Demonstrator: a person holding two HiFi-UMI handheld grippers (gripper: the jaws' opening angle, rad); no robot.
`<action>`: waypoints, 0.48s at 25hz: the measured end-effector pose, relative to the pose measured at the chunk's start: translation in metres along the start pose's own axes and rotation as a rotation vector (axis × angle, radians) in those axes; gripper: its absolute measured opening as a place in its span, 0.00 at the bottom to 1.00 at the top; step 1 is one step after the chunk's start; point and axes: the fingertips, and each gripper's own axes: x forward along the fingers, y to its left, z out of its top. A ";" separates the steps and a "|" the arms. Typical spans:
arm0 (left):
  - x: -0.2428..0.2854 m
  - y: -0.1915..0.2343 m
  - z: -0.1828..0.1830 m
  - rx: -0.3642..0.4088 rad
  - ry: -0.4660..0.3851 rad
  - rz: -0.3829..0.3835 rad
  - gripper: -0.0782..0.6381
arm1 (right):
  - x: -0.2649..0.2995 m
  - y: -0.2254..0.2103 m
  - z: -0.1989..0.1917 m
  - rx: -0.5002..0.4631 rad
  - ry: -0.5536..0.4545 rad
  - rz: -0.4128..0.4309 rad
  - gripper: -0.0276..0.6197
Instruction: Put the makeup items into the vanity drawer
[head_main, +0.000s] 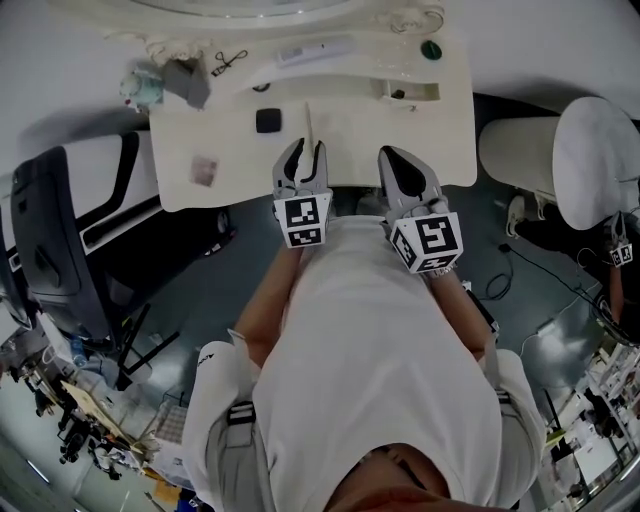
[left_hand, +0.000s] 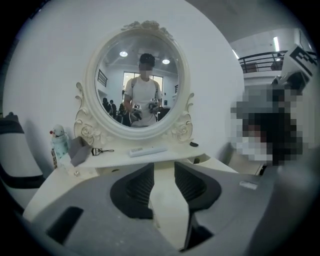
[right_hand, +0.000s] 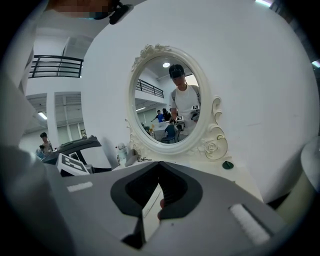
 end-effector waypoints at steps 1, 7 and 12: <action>0.006 0.002 -0.009 -0.020 0.025 0.001 0.32 | 0.000 -0.002 0.000 -0.003 0.003 -0.006 0.06; 0.030 0.016 -0.061 -0.072 0.167 0.026 0.40 | 0.000 -0.004 -0.001 -0.029 0.026 -0.039 0.06; 0.053 0.022 -0.103 -0.108 0.264 0.031 0.38 | -0.005 -0.011 -0.003 -0.032 0.041 -0.094 0.06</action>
